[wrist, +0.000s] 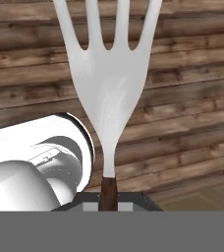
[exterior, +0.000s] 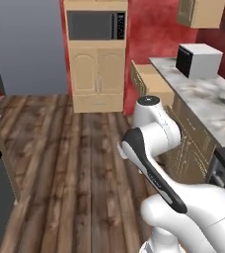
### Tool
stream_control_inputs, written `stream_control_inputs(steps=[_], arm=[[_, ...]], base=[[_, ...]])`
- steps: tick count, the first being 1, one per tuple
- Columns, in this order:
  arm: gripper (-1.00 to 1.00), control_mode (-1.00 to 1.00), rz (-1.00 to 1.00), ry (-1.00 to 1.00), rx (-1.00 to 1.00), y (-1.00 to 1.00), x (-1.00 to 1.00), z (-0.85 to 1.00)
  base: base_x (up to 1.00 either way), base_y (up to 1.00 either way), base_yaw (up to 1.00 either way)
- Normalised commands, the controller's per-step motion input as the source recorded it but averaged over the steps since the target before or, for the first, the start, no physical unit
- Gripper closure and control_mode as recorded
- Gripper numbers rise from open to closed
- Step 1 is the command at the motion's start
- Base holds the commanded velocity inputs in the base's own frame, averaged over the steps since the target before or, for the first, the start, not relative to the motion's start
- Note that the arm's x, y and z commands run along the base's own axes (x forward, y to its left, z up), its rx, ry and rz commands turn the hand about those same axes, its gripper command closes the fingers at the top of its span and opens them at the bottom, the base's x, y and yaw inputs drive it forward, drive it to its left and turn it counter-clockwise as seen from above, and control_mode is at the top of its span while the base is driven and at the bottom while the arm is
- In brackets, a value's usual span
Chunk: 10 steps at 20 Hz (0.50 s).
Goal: Organize the utensils by type. Pick up the wooden spoons from the counter and place them in the open cabinet. Then pick up the metallic utensils from the counter and place them in the open drawer.
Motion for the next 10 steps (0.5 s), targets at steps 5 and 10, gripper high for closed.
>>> stream_control_inputs(steps=[5,10], arm=[[1.00,1.00,0.00,0.00,0.00,0.00,0.00,0.00],[1.00,1.00,0.00,0.00,0.00,0.00,0.00,0.00]], base=[[1.00,0.00,-0.09],[0.98,0.00,-0.12]])
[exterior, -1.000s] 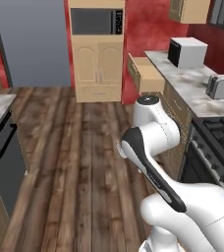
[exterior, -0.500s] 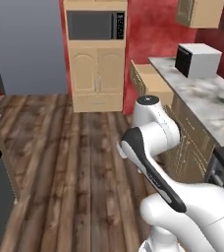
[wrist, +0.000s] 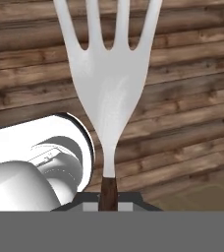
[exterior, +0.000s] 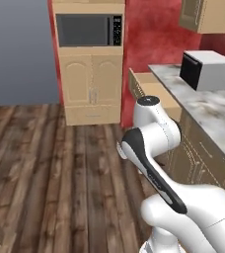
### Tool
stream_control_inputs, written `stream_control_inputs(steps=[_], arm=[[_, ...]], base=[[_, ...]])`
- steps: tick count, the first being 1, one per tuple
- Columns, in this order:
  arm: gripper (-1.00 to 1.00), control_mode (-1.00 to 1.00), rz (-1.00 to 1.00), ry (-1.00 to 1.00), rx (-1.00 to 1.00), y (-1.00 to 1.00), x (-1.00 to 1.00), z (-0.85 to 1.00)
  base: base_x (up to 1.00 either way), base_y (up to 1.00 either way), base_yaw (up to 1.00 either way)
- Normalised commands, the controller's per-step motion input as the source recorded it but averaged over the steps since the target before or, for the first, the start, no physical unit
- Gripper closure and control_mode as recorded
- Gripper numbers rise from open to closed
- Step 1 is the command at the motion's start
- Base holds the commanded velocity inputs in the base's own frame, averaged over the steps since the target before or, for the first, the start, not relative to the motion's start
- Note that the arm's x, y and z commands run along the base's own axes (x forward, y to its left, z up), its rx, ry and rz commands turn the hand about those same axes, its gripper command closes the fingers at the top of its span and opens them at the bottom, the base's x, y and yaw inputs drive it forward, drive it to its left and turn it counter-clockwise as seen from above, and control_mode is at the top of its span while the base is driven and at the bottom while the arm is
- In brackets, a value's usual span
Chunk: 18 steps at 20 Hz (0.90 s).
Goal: Organize the utensils by type. Pick up the wooden spoons from the counter and place them in the open cabinet. Then pick up the metallic utensils from the counter and place them in the open drawer.
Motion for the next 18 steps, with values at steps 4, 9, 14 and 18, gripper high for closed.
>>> stream_control_inputs(steps=[4,9,14,18], arm=[[1.00,1.00,0.00,0.00,0.00,0.00,0.00,0.00],[1.00,1.00,0.00,0.00,0.00,0.00,0.00,0.00],[1.00,1.00,0.00,0.00,0.00,0.00,0.00,0.00],[1.00,1.00,0.00,0.00,0.00,0.00,0.00,0.00]], base=[[0.98,-0.04,-0.09],[0.96,-0.06,-0.11],[0.85,-0.16,-0.17],[0.84,-0.19,-0.15]])
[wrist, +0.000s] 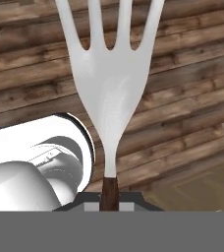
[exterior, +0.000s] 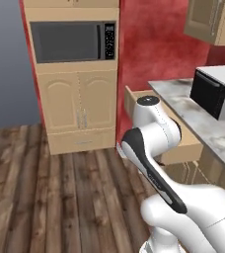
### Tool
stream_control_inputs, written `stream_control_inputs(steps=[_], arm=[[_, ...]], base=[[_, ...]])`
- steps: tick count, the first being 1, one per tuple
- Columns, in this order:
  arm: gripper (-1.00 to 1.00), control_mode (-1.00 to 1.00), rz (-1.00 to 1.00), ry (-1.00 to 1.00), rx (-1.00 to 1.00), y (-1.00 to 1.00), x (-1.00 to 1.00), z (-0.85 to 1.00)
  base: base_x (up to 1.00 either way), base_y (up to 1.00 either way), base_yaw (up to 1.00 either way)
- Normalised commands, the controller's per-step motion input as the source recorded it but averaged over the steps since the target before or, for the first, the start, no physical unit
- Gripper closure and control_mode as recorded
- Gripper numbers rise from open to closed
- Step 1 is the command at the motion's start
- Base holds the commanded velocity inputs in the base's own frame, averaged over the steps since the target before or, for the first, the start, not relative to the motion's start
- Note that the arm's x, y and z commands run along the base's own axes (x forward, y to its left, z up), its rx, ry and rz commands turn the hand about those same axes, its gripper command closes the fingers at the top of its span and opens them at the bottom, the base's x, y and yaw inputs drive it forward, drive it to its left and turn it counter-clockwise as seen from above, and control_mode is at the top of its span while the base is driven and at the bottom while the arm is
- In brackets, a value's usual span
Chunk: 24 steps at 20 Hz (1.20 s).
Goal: Organize the utensils by type. Pick up the wooden spoons from the counter and place them in the open cabinet. Then pick up the metallic utensils from the counter and place them in the open drawer.
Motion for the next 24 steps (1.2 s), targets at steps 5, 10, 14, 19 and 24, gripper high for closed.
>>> stream_control_inputs(steps=[5,10,14,19,24], arm=[[1.00,1.00,0.00,0.00,0.00,0.00,0.00,0.00],[1.00,1.00,0.00,0.00,0.00,0.00,0.00,0.00],[1.00,1.00,0.00,0.00,0.00,0.00,0.00,0.00],[1.00,1.00,0.00,0.00,0.00,0.00,0.00,0.00],[1.00,1.00,0.00,0.00,0.00,0.00,0.00,0.00]], base=[[0.81,-0.16,-0.14],[0.42,-0.16,-0.12],[0.23,-0.22,-0.14],[0.02,-0.19,-0.19],[0.30,-0.35,-0.15]])
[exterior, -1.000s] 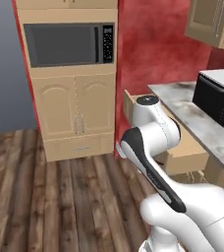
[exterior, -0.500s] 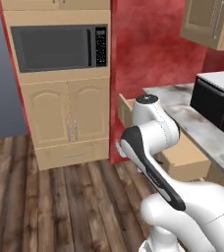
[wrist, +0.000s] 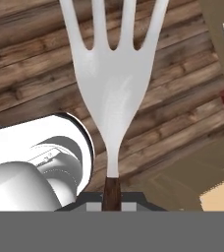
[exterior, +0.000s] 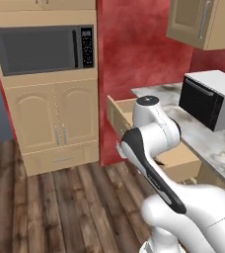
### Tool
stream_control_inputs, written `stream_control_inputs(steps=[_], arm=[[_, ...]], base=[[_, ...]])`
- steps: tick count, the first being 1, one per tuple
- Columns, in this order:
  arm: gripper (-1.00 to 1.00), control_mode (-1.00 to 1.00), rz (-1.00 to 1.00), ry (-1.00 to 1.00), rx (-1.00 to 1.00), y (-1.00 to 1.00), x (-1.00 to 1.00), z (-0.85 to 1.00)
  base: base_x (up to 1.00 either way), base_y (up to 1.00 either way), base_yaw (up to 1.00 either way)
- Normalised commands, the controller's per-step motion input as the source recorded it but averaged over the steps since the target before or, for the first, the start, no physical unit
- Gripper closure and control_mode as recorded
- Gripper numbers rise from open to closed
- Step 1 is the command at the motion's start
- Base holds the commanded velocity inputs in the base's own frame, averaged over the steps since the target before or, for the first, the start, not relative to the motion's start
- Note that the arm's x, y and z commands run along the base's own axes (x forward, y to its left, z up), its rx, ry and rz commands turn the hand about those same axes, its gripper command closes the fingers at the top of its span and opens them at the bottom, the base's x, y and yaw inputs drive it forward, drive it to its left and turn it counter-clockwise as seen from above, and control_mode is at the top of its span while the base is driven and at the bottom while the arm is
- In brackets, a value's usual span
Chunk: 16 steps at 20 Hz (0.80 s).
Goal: Organize the utensils by type. Pick up the wooden spoons from the counter and place them in the open cabinet. Then pick up the metallic utensils from the counter and place them in the open drawer.
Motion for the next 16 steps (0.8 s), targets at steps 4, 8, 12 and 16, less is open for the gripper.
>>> stream_control_inputs(steps=[4,8,12,16], arm=[[1.00,1.00,0.00,0.00,0.00,0.00,0.00,0.00],[1.00,1.00,0.00,0.00,0.00,0.00,0.00,0.00],[1.00,1.00,0.00,0.00,0.00,0.00,0.00,0.00],[1.00,1.00,0.00,0.00,0.00,0.00,0.00,0.00]], base=[[0.38,-0.46,-0.10],[0.38,-0.51,-0.07],[0.33,-0.49,-0.04],[0.36,-0.34,-0.01]])
